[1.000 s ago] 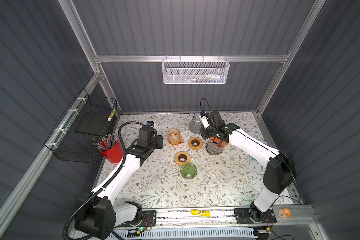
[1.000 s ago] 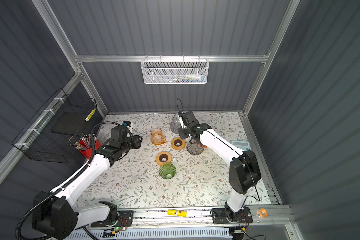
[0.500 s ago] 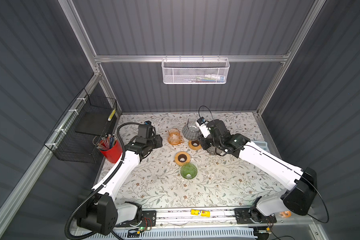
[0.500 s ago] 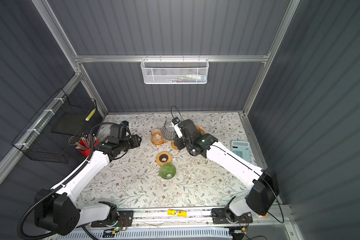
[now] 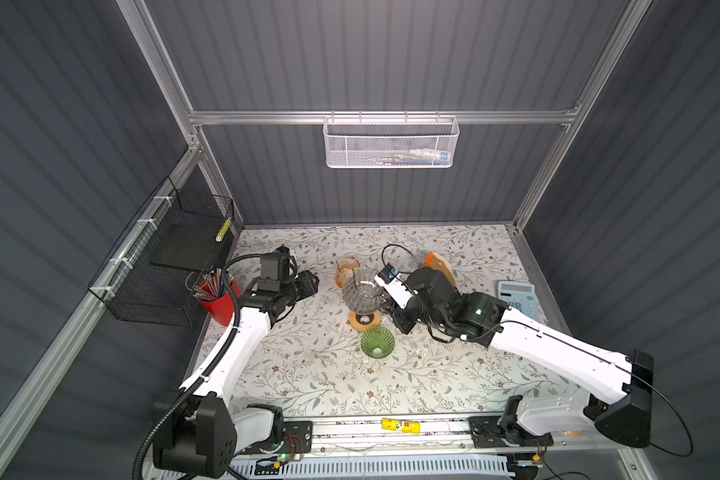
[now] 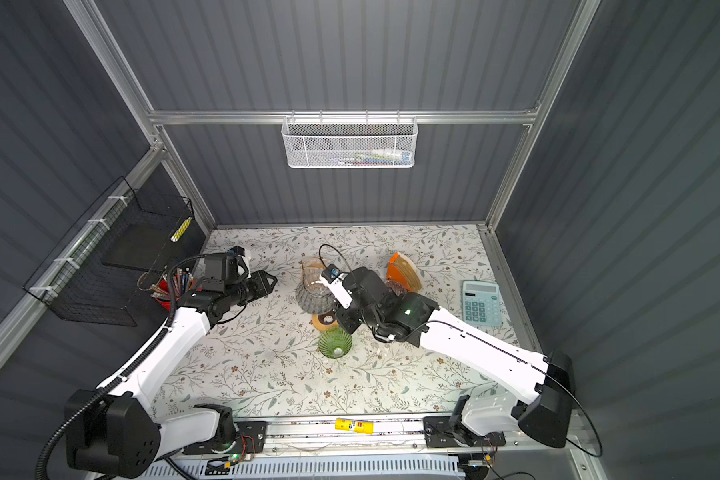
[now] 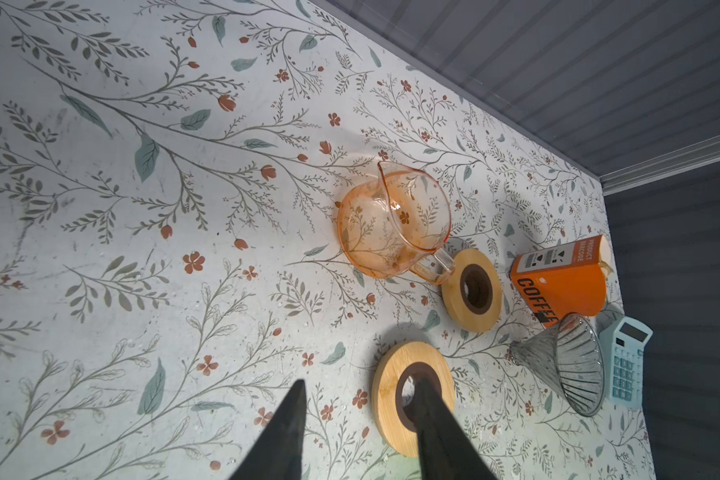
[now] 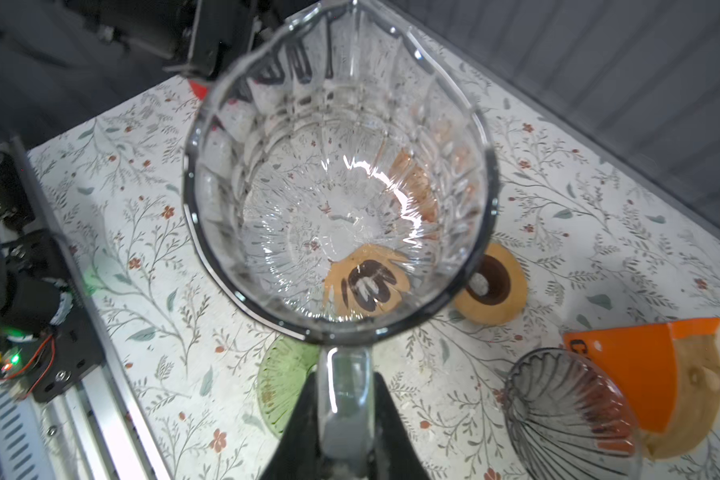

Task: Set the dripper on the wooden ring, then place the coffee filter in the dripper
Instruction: 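Lift the clear glass pitcher with the right gripper and carry it toward the robot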

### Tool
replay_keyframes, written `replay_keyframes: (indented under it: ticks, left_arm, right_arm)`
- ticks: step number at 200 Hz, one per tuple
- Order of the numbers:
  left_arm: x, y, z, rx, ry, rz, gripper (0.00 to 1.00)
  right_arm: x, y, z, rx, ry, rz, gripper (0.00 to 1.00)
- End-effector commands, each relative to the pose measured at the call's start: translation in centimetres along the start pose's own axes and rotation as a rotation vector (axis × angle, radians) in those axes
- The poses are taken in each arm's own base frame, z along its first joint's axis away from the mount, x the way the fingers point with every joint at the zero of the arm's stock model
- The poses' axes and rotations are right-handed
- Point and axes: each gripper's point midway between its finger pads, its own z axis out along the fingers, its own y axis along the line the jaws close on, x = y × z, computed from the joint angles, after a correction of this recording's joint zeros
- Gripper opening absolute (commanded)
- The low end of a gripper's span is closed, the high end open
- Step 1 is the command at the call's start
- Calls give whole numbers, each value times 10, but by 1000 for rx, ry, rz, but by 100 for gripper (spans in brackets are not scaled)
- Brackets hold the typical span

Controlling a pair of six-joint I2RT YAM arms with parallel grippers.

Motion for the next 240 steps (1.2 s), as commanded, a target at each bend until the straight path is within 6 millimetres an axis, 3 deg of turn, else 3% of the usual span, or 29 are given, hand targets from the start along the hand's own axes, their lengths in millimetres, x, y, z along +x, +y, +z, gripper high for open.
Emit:
replay_keyframes:
  ticks: [1,33,103,187,240]
  left_arm:
    - [0,-2,-6,25,-7,-22,44]
    - [3,4,-4,19,-2,-37,44]
    - [3,0,-5,65,-25,-59,44]
    - [-1,-3,-8,78,-50,-70,44]
    - [-1,-3,-7,83,-49,-72,44]
  right_arm:
    - [4,24,-3,-56,12,-49,0]
    - [19,57,-2,-138,51,-111,0]
    - [43,104,1,-273,83,-179,0]
    - [63,132,25,-332,147,-210,0]
    - [87,141,49,-322,220,-239,0]
